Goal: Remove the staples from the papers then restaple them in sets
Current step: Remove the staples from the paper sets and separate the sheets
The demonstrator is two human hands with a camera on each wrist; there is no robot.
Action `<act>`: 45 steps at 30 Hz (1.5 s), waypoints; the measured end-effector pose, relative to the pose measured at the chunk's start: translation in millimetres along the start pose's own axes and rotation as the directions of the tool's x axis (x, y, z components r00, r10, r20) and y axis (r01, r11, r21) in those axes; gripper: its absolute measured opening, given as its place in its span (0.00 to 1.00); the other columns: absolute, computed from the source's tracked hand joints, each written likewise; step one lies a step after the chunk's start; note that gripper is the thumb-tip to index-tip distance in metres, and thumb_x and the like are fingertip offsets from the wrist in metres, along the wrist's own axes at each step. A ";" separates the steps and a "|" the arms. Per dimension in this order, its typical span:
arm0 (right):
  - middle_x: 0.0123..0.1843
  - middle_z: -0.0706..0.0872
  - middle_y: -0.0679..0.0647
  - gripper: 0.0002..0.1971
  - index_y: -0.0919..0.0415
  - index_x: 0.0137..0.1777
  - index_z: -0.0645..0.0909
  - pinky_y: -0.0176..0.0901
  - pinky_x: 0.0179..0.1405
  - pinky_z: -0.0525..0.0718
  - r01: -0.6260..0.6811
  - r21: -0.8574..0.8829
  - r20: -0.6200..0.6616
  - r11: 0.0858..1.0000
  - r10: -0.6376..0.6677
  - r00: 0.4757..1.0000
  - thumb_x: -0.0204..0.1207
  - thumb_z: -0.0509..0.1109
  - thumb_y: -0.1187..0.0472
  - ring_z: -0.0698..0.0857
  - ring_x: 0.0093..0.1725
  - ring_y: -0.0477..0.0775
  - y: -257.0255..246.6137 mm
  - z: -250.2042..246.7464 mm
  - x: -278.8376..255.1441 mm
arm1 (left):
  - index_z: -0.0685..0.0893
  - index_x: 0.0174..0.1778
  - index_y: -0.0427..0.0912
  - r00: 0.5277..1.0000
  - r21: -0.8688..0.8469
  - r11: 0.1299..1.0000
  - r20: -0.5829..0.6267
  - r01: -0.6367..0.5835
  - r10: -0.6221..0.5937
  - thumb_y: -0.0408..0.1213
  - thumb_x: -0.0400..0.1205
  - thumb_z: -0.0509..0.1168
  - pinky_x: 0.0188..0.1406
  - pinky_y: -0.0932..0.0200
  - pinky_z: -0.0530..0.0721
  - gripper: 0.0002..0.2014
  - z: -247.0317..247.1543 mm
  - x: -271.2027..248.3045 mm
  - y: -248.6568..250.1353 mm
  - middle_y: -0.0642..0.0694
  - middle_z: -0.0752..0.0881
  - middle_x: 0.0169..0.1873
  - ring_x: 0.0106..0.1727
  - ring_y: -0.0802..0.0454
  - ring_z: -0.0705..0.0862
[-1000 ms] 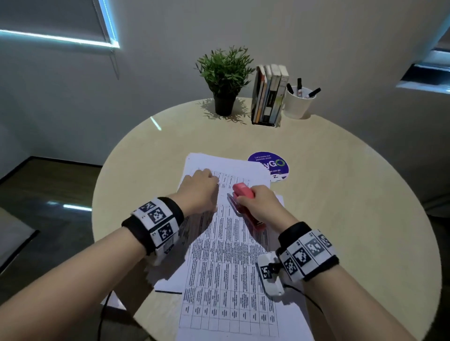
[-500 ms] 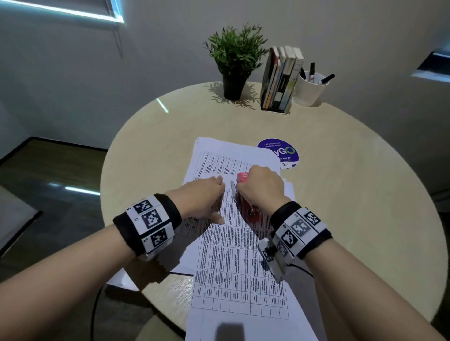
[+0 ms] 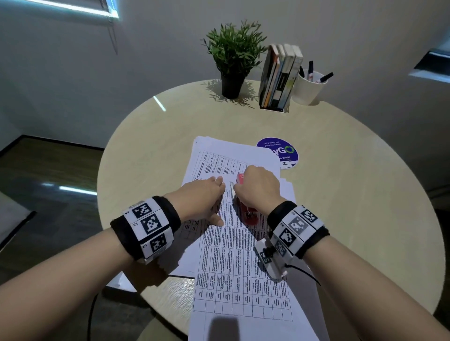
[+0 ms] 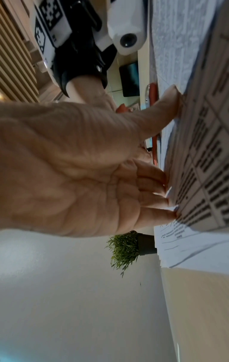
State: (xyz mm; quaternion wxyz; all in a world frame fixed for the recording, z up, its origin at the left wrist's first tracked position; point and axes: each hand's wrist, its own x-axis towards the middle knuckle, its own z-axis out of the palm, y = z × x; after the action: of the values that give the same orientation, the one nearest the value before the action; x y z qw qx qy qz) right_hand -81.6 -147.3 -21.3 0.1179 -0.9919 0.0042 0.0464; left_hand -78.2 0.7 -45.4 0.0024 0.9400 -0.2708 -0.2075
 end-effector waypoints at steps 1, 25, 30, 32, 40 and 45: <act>0.52 0.87 0.62 0.15 0.60 0.36 0.68 0.44 0.41 0.70 0.034 -0.031 -0.013 0.999 -0.034 0.999 0.81 0.64 0.55 0.84 0.54 0.66 0.6 0.5 -0.9 | 0.51 0.84 0.36 1.000 0.005 1.000 0.004 0.001 -0.001 0.60 0.72 0.72 0.79 0.46 0.66 0.54 -0.8 -0.5 0.7 0.41 0.47 0.85 0.85 0.46 0.51; 0.64 0.82 0.66 0.25 0.53 0.84 0.56 0.52 0.46 0.75 0.253 -0.146 0.102 0.956 -0.240 0.965 0.89 0.50 0.52 0.83 0.59 0.70 21.4 12.7 0.5 | 0.51 0.84 0.36 1.000 0.010 1.000 0.021 -0.005 0.005 0.61 0.73 0.70 0.80 0.46 0.64 0.53 0.1 0.5 -1.0 0.40 0.46 0.85 0.86 0.46 0.50; 0.61 0.82 0.64 0.22 0.54 0.81 0.61 0.49 0.41 0.69 0.206 -0.170 0.065 0.964 -0.197 0.978 0.88 0.52 0.53 0.84 0.56 0.69 15.6 18.9 1.9 | 0.53 0.83 0.35 1.000 -0.006 1.000 0.021 -0.014 0.014 0.60 0.73 0.71 0.80 0.46 0.64 0.52 0.5 -0.3 -1.6 0.40 0.46 0.85 0.86 0.46 0.50; 0.59 0.83 0.65 0.20 0.58 0.76 0.64 0.48 0.40 0.68 0.125 -0.092 0.054 0.988 -0.120 0.991 0.85 0.58 0.60 0.83 0.55 0.68 10.4 21.8 1.5 | 0.52 0.84 0.35 1.000 -0.002 1.000 0.024 -0.015 0.015 0.60 0.73 0.71 0.80 0.46 0.63 0.53 -0.3 -1.1 -1.1 0.40 0.46 0.85 0.86 0.45 0.49; 0.55 0.86 0.56 0.17 0.56 0.71 0.69 0.54 0.49 0.72 0.136 -0.327 -0.020 0.935 -0.150 0.988 0.83 0.60 0.57 0.85 0.55 0.63 1.9 24.4 10.7 | 0.50 0.84 0.35 1.000 0.013 1.000 0.027 -0.004 0.004 0.61 0.73 0.71 0.79 0.44 0.65 0.54 -1.1 -0.3 -0.5 0.40 0.45 0.85 0.86 0.46 0.49; 0.57 0.84 0.59 0.21 0.54 0.71 0.69 0.58 0.51 0.68 0.008 -0.090 0.038 0.996 -0.005 0.999 0.79 0.61 0.65 0.81 0.59 0.66 2.3 28.6 12.2 | 0.50 0.84 0.36 0.999 0.016 1.000 0.033 -0.008 0.007 0.60 0.73 0.71 0.79 0.44 0.65 0.54 -1.1 -0.6 -0.1 0.41 0.45 0.85 0.86 0.46 0.49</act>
State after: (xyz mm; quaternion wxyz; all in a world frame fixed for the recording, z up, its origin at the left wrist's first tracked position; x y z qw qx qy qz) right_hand -72.1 -142.8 -50.7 0.0734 -0.9952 -0.0034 0.0648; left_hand -78.2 0.9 -44.2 -0.0091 0.9354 -0.2759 -0.2208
